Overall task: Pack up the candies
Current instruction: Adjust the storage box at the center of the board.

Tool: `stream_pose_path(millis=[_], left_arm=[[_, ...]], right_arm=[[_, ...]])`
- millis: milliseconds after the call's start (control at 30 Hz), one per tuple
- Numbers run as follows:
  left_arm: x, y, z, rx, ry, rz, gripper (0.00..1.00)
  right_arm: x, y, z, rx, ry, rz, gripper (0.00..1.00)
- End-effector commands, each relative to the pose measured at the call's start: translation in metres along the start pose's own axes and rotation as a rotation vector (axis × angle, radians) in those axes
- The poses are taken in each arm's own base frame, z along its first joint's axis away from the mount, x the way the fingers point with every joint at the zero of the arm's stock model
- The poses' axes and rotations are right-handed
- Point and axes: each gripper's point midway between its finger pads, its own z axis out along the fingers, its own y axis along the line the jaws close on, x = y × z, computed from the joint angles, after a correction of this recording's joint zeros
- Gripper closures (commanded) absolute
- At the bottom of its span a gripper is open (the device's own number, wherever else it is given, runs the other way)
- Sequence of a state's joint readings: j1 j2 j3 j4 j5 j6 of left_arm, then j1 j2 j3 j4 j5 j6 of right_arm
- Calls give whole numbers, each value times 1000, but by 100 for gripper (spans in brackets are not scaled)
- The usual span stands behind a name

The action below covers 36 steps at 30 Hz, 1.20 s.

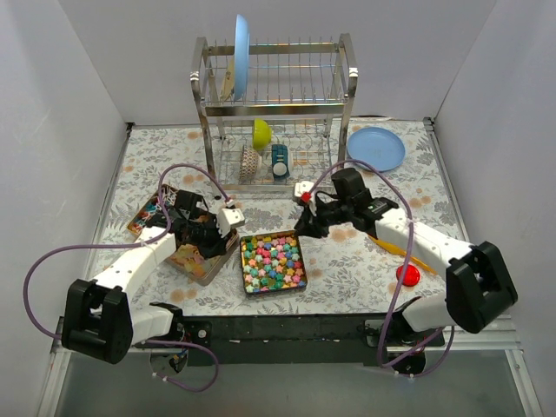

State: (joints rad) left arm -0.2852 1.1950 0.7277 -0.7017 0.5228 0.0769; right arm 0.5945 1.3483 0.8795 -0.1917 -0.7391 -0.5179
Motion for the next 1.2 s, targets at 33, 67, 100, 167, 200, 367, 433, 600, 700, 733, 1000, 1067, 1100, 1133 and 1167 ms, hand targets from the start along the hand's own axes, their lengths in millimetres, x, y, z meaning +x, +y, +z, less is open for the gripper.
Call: stream_pose_path(millis=[33, 67, 100, 167, 200, 367, 433, 600, 700, 733, 1000, 1067, 1100, 1133, 1167], left_arm=[[-12, 20, 16, -62, -90, 39, 87], [-6, 17, 22, -50, -88, 35, 87], [-9, 21, 24, -64, -108, 46, 87], [-13, 22, 28, -53, -119, 19, 87], [-18, 23, 27, -47, -128, 7, 88], [-70, 10, -11, 2, -257, -45, 88], [-76, 14, -22, -41, -265, -52, 92], [-48, 35, -16, -149, -177, -114, 100], [-22, 44, 0, -163, -100, -172, 100], [-18, 45, 4, -160, -85, -176, 100], [-23, 52, 32, -77, -109, -224, 100], [-24, 53, 39, -52, -101, -275, 100], [-29, 53, 40, -38, -112, -284, 100], [-31, 53, 42, -30, -117, -304, 100], [-30, 51, 47, -8, -113, -346, 100]], right_arm=[[-38, -29, 34, 67, -50, 3, 78], [-36, -29, 39, 63, -44, 10, 80], [-33, -27, 45, 60, -31, 11, 82], [-22, -24, 55, 44, -3, 25, 85], [-20, -17, 60, 20, 7, 30, 86], [-25, -9, 66, -5, 1, 66, 90], [-19, -11, 69, 2, 10, 75, 90], [-4, -23, 81, 41, 38, 101, 93], [1, -34, 88, 83, 45, 124, 96], [1, -36, 89, 89, 43, 132, 97], [10, -61, 96, 198, 55, 170, 99], [18, -67, 93, 242, 65, 210, 99], [23, -76, 88, 279, 68, 230, 99], [26, -80, 85, 294, 67, 243, 99], [27, -83, 83, 304, 63, 253, 99]])
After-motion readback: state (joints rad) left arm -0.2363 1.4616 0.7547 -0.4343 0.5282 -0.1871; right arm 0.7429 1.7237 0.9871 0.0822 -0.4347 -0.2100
